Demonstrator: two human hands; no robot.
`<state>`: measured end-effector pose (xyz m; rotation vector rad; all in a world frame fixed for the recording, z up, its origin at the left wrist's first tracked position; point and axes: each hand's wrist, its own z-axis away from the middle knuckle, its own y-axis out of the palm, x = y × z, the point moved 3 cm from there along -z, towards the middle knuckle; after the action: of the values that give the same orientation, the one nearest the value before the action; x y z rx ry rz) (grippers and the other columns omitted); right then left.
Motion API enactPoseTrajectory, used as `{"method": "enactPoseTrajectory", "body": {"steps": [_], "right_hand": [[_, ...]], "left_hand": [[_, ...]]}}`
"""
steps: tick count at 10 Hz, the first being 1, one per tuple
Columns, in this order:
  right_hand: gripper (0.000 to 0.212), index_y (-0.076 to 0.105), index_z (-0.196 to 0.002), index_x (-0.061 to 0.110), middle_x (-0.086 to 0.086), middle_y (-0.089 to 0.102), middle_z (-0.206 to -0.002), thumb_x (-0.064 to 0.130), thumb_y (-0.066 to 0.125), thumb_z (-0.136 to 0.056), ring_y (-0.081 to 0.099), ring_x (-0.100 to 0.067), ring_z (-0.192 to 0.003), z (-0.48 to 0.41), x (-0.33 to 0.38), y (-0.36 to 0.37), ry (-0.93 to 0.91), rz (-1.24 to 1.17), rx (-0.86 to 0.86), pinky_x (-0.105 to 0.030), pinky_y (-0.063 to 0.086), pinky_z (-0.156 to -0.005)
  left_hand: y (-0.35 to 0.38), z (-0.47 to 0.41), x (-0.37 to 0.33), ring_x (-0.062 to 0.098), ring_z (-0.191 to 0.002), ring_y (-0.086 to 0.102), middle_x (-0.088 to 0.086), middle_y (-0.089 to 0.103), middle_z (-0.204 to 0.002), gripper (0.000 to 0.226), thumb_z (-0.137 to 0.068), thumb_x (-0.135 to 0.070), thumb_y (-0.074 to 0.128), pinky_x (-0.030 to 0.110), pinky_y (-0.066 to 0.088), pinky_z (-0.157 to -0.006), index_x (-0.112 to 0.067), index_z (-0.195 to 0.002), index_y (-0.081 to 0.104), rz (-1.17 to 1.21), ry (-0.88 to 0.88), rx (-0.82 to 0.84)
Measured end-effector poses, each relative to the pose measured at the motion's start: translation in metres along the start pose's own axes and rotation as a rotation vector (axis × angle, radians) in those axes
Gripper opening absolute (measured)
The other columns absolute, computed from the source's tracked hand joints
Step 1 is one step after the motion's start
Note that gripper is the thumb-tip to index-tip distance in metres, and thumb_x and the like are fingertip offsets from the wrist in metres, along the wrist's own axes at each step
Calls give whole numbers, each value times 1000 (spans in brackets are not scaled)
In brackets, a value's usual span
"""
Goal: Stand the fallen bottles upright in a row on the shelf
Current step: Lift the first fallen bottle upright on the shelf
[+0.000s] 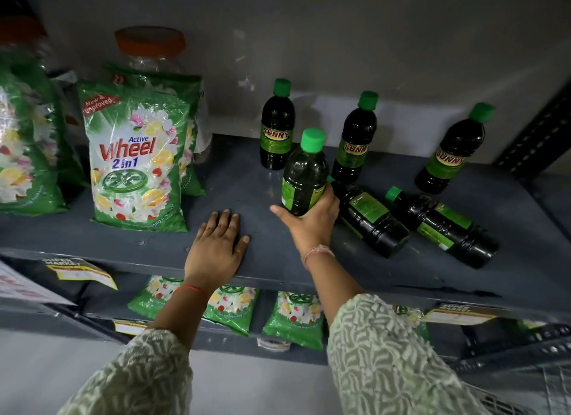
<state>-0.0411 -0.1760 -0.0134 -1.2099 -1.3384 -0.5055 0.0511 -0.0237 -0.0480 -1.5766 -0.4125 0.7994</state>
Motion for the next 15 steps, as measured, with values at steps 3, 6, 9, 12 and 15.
{"method": "enactPoseTrajectory", "body": {"steps": [3,6,9,12,15], "right_hand": [[107,19,-139,13,0,45,-128,19,86,-55,48,-14,-117,-5,-17,-10,58,-234,184,-15,42,-95],[49,40,-109,15,-5,60,-103,-1,65,-70,59,-22,-97,-5,-26,-17,121,-246,175,-37,49,-89],[81,41,-121,6,-13,52,-123,25,85,-56,54,-23,-107,-6,-19,-8,47,-50,121,-31,46,-89],[69,35,-131,7,-16,54,-130,1,70,-72,50,-29,-121,-25,-41,-14,125,-91,392,-48,38,-106],[68,27,-135,10,-14,47,-135,1,63,-78,45,-28,-126,-8,-37,-29,120,-51,541,-51,35,-109]], "left_hand": [[-1,0,-2,24,-146,6,6,12,-157,71,-82,-49,12,37,7,-119,-15,-145,14,6,-22,7],[-1,0,-2,24,-146,6,6,12,-157,66,-87,-47,15,37,6,-119,-15,-144,14,22,-24,22],[0,2,-2,24,-146,7,6,13,-157,71,-82,-50,13,37,7,-119,-15,-144,15,24,-13,16],[-3,2,-2,25,-146,7,7,13,-157,71,-82,-48,12,39,8,-119,-14,-144,15,16,-7,19],[-5,2,-5,26,-145,4,9,10,-157,57,-96,-39,21,40,5,-119,-12,-145,12,-2,-10,44]]}}
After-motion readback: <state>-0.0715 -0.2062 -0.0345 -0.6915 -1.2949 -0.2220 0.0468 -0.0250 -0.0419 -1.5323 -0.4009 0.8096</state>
